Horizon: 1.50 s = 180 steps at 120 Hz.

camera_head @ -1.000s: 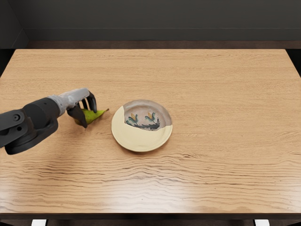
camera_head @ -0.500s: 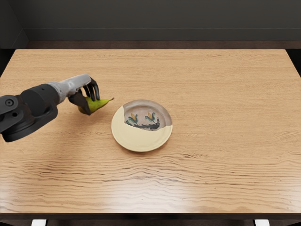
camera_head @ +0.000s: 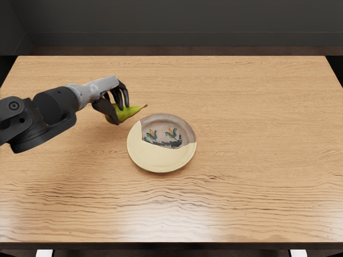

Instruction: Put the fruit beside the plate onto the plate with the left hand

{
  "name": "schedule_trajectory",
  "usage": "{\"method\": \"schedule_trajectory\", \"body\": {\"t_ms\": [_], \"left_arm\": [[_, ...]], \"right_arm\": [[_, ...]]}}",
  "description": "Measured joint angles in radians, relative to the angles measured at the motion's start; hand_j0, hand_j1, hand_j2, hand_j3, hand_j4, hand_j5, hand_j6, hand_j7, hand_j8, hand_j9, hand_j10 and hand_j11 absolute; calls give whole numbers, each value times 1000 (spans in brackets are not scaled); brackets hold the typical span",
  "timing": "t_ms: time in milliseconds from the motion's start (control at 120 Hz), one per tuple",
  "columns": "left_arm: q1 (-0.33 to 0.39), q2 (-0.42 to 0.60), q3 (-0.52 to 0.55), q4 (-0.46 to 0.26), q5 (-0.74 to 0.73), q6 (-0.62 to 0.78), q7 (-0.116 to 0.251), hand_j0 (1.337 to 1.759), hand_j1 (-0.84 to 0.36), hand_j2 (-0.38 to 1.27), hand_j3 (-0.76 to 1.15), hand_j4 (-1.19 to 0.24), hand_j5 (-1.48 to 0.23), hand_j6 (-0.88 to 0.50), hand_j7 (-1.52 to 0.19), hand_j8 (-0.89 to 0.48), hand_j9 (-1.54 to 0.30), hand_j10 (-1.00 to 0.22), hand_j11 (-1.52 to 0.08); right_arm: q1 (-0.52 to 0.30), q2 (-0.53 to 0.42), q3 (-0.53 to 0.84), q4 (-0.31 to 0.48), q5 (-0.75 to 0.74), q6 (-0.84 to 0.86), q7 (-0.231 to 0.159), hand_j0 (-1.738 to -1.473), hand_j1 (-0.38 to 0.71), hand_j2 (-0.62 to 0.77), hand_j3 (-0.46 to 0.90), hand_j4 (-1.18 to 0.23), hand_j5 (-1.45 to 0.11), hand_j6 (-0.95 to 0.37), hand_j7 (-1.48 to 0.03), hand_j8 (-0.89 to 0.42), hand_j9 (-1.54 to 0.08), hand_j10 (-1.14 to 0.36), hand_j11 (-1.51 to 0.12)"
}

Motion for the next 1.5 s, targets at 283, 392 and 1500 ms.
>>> {"method": "schedule_trajectory", "body": {"t_ms": [283, 392, 1500], "left_arm": [[-4, -78, -10, -2, -4, -10, 0, 1656, -414, 602, 0, -759, -1077, -755, -1078, -371, -1045, -519, -1038], [-1, -111, -10, -2, -3, -12, 0, 1656, -412, 607, 0, -761, -1071, -759, -1072, -387, -1043, -527, -1038], [44, -174, -9, 3, 1, -8, 1, 1658, 229, 82, 0, -117, -154, -118, -154, -99, -154, -102, -154]], "right_arm": [[0, 0, 0, 0, 0, 0, 0, -1658, -349, 0, 0, 0, 0, 0, 0, 0, 0, 0, 0], [0, 0, 0, 0, 0, 0, 0, -1658, -349, 0, 0, 0, 0, 0, 0, 0, 0, 0, 0], [0, 0, 0, 0, 0, 0, 0, -1658, -349, 0, 0, 0, 0, 0, 0, 0, 0, 0, 0]]}}
